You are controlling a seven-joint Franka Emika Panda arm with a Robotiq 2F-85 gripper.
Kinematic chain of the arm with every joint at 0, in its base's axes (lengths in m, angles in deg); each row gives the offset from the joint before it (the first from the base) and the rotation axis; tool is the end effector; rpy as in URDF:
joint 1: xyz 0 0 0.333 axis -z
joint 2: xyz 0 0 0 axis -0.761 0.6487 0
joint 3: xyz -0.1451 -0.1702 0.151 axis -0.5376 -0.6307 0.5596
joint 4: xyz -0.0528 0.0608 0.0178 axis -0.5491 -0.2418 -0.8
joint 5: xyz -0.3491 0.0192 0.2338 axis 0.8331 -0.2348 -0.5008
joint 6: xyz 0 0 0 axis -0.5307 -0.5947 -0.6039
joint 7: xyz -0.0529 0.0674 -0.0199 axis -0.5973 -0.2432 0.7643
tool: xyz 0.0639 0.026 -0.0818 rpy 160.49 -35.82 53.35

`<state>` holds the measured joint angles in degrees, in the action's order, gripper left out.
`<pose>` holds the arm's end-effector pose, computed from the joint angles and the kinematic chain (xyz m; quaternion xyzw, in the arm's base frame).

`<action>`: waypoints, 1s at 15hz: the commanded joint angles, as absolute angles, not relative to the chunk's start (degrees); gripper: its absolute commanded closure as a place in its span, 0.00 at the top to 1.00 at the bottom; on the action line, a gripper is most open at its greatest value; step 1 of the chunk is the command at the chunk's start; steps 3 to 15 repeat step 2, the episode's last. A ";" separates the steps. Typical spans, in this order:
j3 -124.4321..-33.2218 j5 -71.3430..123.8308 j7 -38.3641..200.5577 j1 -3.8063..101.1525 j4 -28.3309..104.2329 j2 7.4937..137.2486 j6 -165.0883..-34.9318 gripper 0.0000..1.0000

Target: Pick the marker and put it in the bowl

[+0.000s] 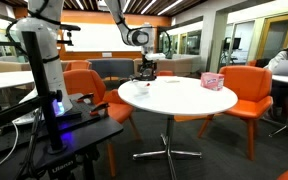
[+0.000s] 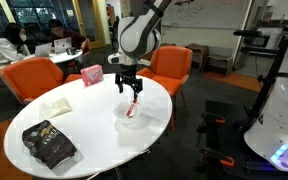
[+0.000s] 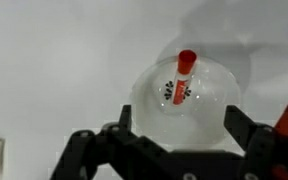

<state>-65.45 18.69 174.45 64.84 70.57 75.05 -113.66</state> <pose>0.5675 -0.0564 0.1768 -0.7734 -0.6310 -0.0609 0.0063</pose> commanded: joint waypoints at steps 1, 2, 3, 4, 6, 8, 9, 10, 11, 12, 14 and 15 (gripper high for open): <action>-64.39 12.54 180.78 65.72 72.98 72.20 -113.24 1.00; -64.52 11.58 182.52 65.53 73.37 71.85 -113.63 1.00; -64.52 11.58 182.52 65.53 73.37 71.85 -113.63 1.00; -64.52 11.58 182.52 65.53 73.37 71.85 -113.63 1.00; -64.52 11.58 182.52 65.53 73.37 71.85 -113.63 1.00; -64.52 11.58 182.52 65.53 73.37 71.85 -113.63 1.00; -64.52 11.58 182.52 65.53 73.37 71.85 -113.63 1.00; -64.52 11.58 182.52 65.53 73.37 71.85 -113.63 1.00; -64.52 11.58 182.52 65.53 73.37 71.85 -113.63 1.00; -64.52 11.58 182.52 65.53 73.37 71.85 -113.63 1.00; -64.52 11.58 182.52 65.53 73.37 71.85 -113.63 1.00; -64.52 11.58 182.52 65.53 73.37 71.85 -113.63 1.00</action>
